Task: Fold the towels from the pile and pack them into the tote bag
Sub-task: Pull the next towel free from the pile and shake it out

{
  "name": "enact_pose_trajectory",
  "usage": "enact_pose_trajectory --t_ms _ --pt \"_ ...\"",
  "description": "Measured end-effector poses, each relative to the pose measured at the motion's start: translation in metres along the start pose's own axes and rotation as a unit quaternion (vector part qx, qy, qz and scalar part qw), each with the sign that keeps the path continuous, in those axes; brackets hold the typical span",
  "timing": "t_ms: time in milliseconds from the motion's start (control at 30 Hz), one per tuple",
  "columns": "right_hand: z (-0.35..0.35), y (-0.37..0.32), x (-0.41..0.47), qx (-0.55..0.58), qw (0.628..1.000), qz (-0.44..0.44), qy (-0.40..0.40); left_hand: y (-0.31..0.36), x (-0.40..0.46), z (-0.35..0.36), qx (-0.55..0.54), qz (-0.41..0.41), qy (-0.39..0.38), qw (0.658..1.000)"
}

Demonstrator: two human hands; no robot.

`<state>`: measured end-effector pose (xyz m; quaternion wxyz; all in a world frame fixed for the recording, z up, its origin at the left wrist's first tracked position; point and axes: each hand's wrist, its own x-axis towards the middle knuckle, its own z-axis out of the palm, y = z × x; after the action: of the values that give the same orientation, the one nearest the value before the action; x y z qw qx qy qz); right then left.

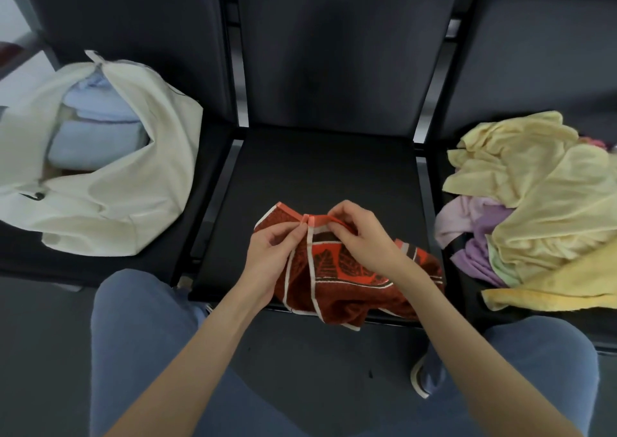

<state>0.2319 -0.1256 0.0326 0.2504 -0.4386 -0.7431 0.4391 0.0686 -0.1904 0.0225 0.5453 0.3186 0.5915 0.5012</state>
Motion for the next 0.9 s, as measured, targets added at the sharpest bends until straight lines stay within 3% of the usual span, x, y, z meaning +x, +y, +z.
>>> enact_pose_trajectory --t_ms 200,400,567,733,900 --pt "0.012 0.006 0.004 0.025 0.998 0.057 0.009 -0.002 -0.002 -0.001 0.013 0.028 -0.019 0.999" --pt "0.016 0.004 0.001 0.029 0.996 0.081 0.010 -0.007 -0.002 0.001 0.093 0.138 -0.021 0.986" --pt "0.006 0.003 -0.005 -0.174 0.984 -0.036 -0.028 -0.011 0.003 0.002 0.121 0.164 -0.012 0.979" --pt "-0.002 0.002 0.001 -0.198 0.977 -0.070 -0.043 -0.013 0.006 0.002 0.102 0.136 0.006 0.985" --pt "-0.012 -0.005 -0.004 -0.142 0.988 -0.027 0.054 -0.026 0.004 -0.007 0.137 0.152 -0.008 0.979"
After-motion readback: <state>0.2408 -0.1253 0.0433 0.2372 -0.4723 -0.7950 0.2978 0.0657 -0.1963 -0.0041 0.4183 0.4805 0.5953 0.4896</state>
